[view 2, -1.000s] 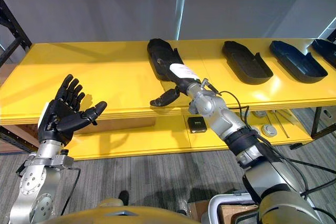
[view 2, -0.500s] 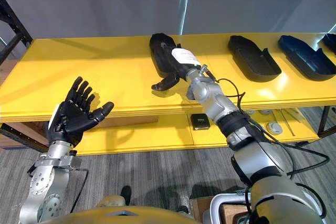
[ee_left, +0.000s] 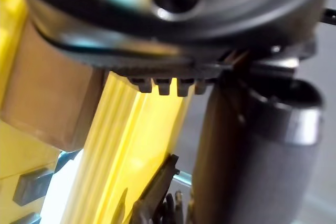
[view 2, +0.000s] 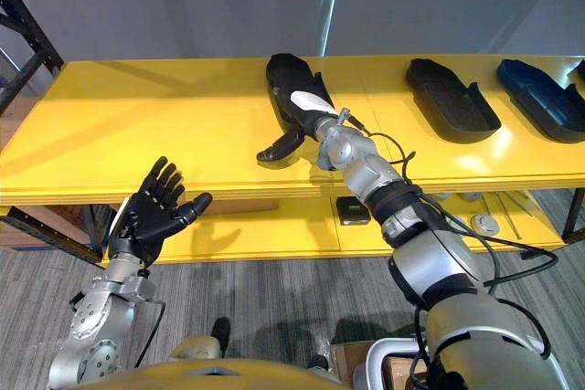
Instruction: Walk over and take three plastic housings, then place them on the shelf
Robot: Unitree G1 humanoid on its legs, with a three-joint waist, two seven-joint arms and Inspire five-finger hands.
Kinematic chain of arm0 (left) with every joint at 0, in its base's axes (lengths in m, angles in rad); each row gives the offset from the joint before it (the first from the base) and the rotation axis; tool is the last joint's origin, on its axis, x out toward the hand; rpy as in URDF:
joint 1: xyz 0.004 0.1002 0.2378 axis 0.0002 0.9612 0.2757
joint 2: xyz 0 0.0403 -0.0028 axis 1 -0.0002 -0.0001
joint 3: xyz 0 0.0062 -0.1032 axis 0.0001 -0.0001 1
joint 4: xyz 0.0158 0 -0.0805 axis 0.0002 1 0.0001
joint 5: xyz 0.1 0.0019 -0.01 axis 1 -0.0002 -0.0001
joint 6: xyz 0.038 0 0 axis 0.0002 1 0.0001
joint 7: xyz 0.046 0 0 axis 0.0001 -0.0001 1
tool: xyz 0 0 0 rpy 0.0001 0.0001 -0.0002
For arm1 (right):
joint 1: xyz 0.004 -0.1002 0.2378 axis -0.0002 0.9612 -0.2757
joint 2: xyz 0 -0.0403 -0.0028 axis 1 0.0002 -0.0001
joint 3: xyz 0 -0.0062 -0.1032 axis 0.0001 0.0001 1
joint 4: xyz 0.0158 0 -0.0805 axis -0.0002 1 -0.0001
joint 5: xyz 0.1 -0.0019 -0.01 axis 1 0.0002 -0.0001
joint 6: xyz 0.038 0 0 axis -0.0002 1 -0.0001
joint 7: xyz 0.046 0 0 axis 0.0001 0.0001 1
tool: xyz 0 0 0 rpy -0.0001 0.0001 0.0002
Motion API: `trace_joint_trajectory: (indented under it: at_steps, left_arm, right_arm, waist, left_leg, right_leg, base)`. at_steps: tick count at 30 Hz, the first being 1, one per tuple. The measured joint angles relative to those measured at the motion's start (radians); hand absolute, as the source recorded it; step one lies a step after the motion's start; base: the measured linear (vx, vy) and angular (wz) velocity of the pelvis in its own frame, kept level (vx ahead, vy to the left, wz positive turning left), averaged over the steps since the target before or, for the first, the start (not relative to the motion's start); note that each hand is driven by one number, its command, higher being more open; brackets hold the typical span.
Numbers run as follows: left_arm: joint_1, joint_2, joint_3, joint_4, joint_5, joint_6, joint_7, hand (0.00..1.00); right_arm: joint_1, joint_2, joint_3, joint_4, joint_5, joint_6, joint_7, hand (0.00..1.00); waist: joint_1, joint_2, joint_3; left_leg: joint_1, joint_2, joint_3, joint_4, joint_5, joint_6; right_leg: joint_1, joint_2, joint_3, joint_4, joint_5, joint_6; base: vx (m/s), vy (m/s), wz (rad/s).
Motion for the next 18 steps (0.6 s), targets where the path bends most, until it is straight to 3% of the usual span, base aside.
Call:
trace_joint_trajectory:
  at_steps: [5,9,12,18]
  left_arm:
    - [-0.001,0.0,-0.013,0.016,-0.085,-0.007,0.001,1.0]
    - [-0.001,0.0,-0.013,0.024,-0.09,-0.011,0.001,1.0]
    - [0.001,-0.001,-0.012,0.024,-0.09,-0.011,0.001,1.0]
    - [0.001,-0.002,-0.008,0.021,-0.09,-0.011,0.002,1.0]
  right_arm:
    - [-0.012,0.0,-0.001,0.0,-0.003,0.07,0.057,1.0]
    - [-0.012,0.0,-0.005,-0.017,-0.003,0.084,0.1,1.0]
    - [-0.006,-0.003,-0.013,-0.082,-0.001,0.113,0.189,1.0]
    - [0.081,-0.014,-0.063,-0.25,0.011,0.131,0.222,1.0]
  waist:
    - [-0.001,0.0,0.0]
    - [-0.001,0.0,0.0]
    - [-0.017,-0.002,0.0]
    - [-0.032,-0.007,0.001]
  left_leg:
    - [0.006,0.005,0.01,0.0,0.0,0.0]
    - [0.017,0.016,0.023,-0.007,0.002,-0.004]
    - [0.032,0.011,0.043,-0.019,0.004,-0.006]
    - [0.034,0.011,0.056,-0.027,0.004,-0.006]
  right_leg:
    - [0.0,0.003,0.01,0.0,0.0,0.0]
    - [-0.001,0.008,0.024,-0.005,0.001,-0.001]
    - [-0.002,0.008,0.04,0.0,0.002,0.001]
    - [-0.012,0.007,0.052,0.001,0.002,0.002]
  base:
    - [0.0,0.0,-0.04]
    - [-0.02,-0.016,-0.12]
    - [-0.02,0.002,-0.16]
    - [0.0,-0.003,-0.06]
